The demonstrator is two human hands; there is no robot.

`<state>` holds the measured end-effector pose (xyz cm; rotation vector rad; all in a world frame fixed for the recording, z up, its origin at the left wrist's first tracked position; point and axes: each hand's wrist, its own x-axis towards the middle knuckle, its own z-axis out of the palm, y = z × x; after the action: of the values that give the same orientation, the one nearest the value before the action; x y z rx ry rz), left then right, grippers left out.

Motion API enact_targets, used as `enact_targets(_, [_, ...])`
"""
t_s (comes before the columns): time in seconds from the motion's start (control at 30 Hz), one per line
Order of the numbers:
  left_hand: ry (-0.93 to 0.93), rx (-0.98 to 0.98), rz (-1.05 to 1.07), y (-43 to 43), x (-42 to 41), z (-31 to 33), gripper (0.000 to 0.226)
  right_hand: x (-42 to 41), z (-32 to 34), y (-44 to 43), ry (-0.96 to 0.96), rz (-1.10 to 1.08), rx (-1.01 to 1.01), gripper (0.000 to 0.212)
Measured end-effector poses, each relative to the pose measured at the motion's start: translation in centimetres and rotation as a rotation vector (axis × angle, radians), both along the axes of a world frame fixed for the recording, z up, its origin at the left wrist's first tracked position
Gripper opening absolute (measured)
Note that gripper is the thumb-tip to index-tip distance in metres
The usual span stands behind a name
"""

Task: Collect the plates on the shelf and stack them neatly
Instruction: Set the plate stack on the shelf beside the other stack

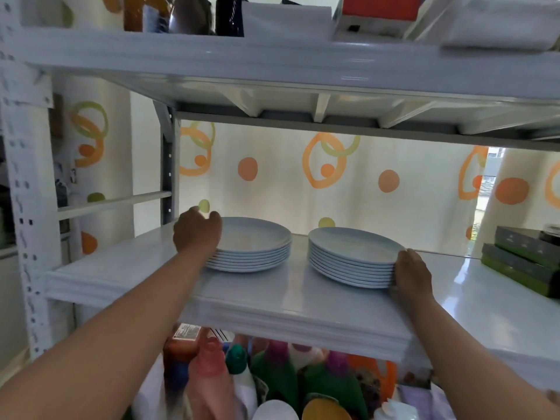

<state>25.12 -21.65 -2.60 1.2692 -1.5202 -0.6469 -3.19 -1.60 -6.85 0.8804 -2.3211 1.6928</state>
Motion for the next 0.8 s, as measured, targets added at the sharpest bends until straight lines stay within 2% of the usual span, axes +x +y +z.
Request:
enact_targets(0.1, [0.149, 0.186, -0.139, -2.3, 1.0, -1.7, 0.047, 0.1, 0.0, -0.1, -0.027, 0.018, -0.042, 0.025])
enact_targets(0.33, [0.389, 0.262, -0.141, -4.5, 0.5, -3.8, 0.061, -0.1, 0.0, -0.1, -0.044, 0.002, -0.072, 0.029])
enact_targets(0.8, [0.328, 0.254, -0.216, -2.2, -2.4, -3.2, 0.059, -0.5, 0.0, -0.2, -0.087, -0.026, -0.109, 0.025])
